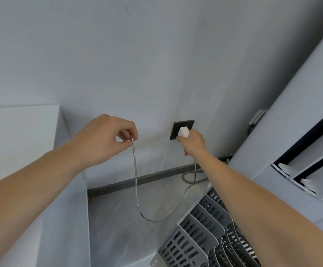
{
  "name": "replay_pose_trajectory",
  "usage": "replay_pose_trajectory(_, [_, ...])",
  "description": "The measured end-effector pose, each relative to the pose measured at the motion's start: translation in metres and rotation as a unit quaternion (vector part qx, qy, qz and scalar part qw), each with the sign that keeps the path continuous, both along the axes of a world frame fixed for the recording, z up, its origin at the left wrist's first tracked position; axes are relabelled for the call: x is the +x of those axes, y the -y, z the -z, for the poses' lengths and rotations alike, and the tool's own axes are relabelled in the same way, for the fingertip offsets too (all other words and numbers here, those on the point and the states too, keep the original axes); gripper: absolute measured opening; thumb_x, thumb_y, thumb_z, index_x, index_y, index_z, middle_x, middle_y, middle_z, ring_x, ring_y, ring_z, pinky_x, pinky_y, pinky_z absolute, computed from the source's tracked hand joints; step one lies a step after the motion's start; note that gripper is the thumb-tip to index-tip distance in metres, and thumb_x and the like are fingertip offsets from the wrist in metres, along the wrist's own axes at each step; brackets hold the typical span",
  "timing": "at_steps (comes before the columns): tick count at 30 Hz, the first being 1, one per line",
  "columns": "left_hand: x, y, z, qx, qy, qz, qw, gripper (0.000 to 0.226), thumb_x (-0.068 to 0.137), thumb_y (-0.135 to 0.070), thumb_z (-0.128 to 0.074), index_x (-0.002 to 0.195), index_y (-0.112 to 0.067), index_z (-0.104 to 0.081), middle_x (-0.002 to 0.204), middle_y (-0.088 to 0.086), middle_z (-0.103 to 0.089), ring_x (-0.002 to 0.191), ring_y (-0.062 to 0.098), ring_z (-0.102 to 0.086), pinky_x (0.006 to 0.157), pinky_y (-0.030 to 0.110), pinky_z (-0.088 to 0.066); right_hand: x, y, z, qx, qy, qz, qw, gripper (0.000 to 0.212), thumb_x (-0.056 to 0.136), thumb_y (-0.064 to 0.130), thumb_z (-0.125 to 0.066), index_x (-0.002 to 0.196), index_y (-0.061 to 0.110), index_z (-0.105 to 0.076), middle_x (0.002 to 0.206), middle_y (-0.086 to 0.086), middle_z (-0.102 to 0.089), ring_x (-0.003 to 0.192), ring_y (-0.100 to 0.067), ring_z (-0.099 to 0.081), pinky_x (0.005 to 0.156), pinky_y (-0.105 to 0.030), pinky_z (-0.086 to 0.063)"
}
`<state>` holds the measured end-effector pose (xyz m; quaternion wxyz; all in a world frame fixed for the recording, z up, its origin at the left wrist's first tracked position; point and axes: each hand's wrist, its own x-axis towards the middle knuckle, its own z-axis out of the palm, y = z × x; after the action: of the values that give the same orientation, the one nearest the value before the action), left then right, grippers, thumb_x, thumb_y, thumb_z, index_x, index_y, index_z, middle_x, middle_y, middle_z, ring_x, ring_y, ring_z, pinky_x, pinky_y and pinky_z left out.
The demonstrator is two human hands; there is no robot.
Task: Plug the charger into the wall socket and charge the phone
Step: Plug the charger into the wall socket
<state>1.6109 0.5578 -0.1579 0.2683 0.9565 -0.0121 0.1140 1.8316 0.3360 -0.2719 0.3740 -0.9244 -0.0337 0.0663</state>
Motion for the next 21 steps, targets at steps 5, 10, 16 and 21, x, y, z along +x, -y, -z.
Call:
replay_pose_trajectory(5, [0.000,0.000,0.000,-0.004,0.002,0.001,1.000,0.020,0.088,-0.014,-0.075,0.086,-0.034,-0.072,0.083,-0.016,-0.074,0.086,-0.003,-0.071,0.080,0.028,-0.056,0.006,-0.001,-0.006,-0.015,-0.017,-0.015,1.000,0.038,0.090,0.030,-0.072,0.115,0.005,-0.058,0.110,-0.018,-0.067,0.091,-0.034,-0.070,0.069,-0.044,-0.066])
replay_pose_trajectory(10, [0.001,0.002,0.000,-0.011,0.005,-0.002,1.000,0.021,0.087,-0.013,-0.074,0.085,-0.034,-0.072,0.083,-0.016,-0.074,0.087,-0.003,-0.071,0.077,0.026,-0.056,0.012,-0.005,-0.010,-0.030,-0.010,-0.033,0.999,0.036,0.088,0.029,-0.071,0.110,0.003,-0.059,0.107,-0.020,-0.069,0.095,-0.036,-0.070,0.056,-0.033,-0.053])
replay_pose_trajectory(16, [0.002,0.003,-0.001,-0.020,0.006,0.002,1.000,0.019,0.087,-0.015,-0.075,0.085,-0.034,-0.073,0.082,-0.017,-0.074,0.088,-0.003,-0.071,0.078,0.027,-0.056,0.018,-0.004,-0.005,-0.031,0.006,-0.037,0.999,0.045,0.089,0.032,-0.072,0.118,-0.001,-0.060,0.111,-0.020,-0.068,0.100,-0.037,-0.067,0.072,-0.036,-0.052])
replay_pose_trajectory(21, [0.002,0.003,0.000,-0.030,0.007,0.007,1.000,0.019,0.087,-0.015,-0.076,0.085,-0.034,-0.073,0.082,-0.018,-0.074,0.089,-0.005,-0.070,0.077,0.024,-0.055,0.021,-0.011,-0.008,-0.030,0.024,-0.034,0.999,0.043,0.090,0.028,-0.072,0.120,-0.001,-0.060,0.115,-0.018,-0.066,0.104,-0.036,-0.065,0.081,-0.039,-0.056])
